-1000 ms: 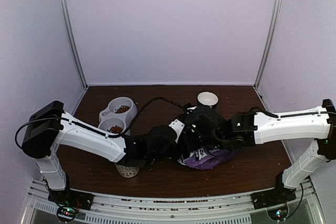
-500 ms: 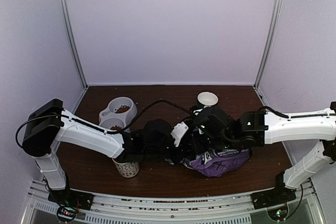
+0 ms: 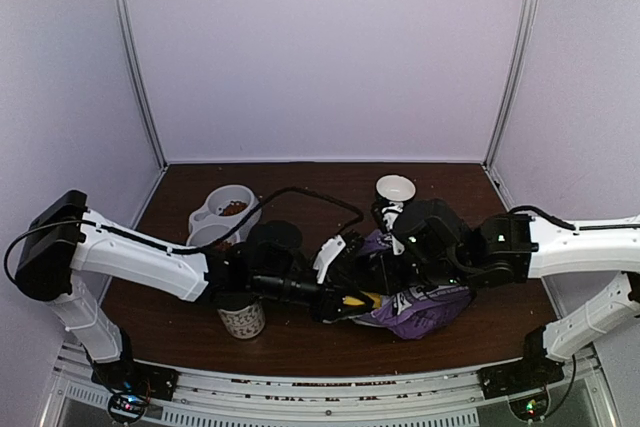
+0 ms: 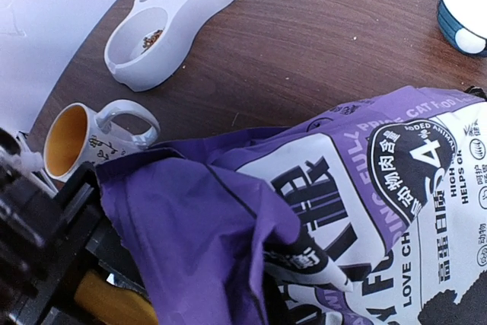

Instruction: Serve the pet food

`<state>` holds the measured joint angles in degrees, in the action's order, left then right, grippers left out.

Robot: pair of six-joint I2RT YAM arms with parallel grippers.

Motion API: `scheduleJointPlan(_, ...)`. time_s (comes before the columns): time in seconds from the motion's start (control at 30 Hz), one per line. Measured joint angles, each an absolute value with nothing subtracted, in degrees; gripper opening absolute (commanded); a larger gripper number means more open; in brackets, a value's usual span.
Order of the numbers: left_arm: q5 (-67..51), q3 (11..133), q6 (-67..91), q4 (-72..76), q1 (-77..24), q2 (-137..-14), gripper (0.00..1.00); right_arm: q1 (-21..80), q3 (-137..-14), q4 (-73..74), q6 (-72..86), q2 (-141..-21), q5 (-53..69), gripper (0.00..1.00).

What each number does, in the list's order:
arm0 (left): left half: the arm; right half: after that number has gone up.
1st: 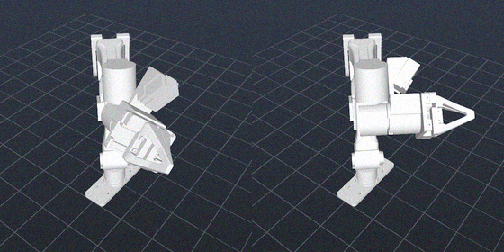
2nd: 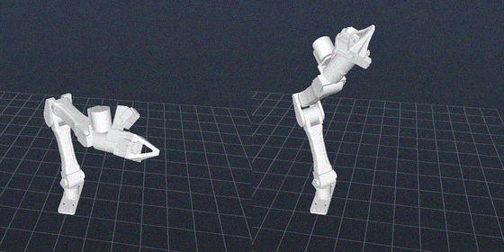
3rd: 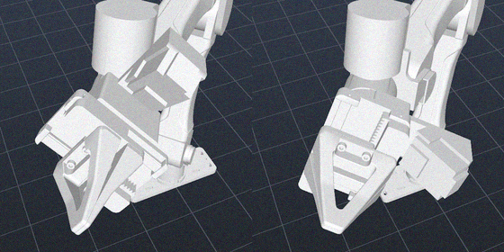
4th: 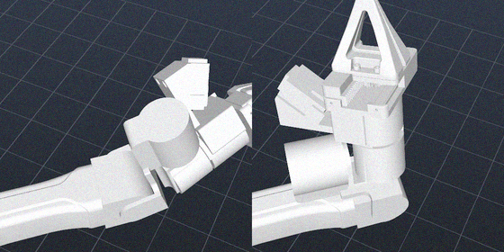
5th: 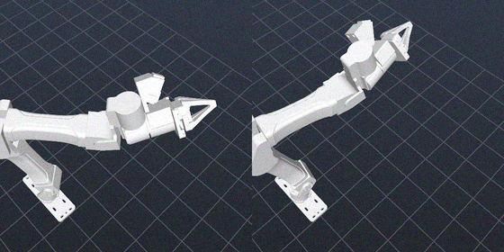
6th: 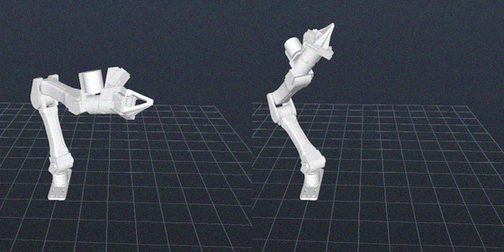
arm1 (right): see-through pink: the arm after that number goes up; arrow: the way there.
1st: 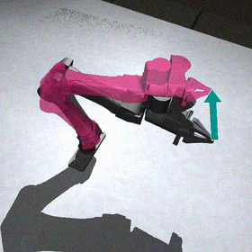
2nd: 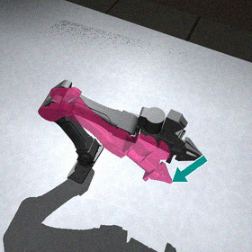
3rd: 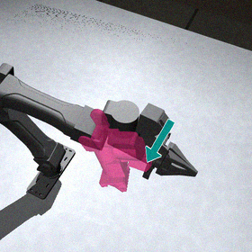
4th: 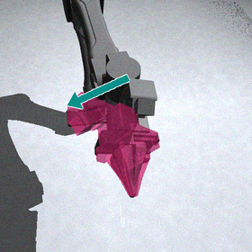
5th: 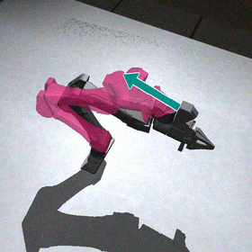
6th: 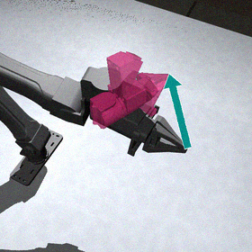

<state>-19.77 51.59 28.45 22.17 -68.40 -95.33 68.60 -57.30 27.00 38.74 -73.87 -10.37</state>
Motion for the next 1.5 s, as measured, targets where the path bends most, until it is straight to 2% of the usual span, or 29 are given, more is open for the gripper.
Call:
scheduleJointPlan(1.0,-30.13,39.53,63.46,12.29,-53.49,-66.37,0.00,68.86,-55.61,24.21,39.20,-68.55,-13.39,0.00)
scheduleJointPlan(1.5,-34.70,38.94,66.78,9.80,-49.01,-54.04,0.00,69.01,-55.05,24.29,39.24,-65.69,-15.11,0.00)
